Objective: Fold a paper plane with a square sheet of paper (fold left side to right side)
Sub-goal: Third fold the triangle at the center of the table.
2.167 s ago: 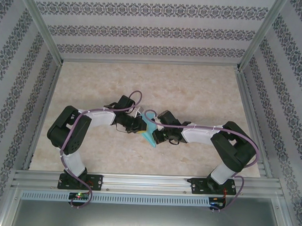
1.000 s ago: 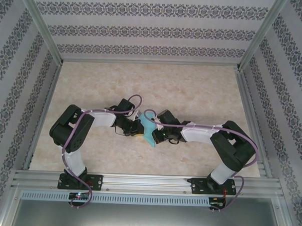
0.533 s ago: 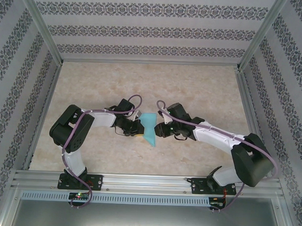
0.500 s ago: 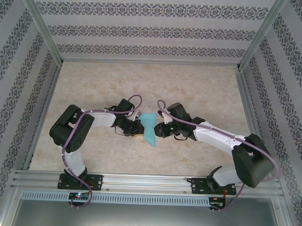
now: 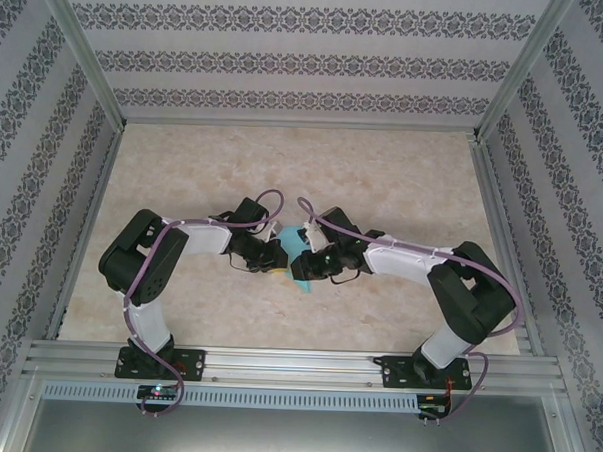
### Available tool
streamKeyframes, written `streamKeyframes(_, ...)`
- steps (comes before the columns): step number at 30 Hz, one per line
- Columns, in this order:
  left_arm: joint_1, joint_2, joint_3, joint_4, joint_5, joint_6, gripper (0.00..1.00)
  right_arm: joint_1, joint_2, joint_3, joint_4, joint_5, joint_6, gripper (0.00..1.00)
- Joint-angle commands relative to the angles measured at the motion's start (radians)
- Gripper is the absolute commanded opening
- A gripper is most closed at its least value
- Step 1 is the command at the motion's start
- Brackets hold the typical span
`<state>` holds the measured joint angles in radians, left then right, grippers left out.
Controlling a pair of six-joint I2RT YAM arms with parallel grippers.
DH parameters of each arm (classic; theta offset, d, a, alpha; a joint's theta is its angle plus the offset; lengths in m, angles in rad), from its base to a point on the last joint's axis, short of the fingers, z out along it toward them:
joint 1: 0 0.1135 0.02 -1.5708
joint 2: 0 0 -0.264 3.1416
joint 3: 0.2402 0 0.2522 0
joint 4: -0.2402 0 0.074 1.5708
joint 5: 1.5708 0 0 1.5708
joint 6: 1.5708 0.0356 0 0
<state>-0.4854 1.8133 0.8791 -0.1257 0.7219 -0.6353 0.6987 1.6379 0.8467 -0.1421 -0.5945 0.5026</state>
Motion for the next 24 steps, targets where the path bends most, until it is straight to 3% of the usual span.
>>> streamKeyframes(1, -0.016, 0.035, -0.012, -0.063, -0.062, 0.023, 0.13, 0.011, 0.032, 0.026, -0.029, -0.020, -0.003, 0.19)
streamKeyframes(24, -0.016, 0.040, -0.006, -0.074, -0.066, 0.029, 0.13, 0.018, 0.112, 0.038, -0.145, 0.027, -0.059, 0.20)
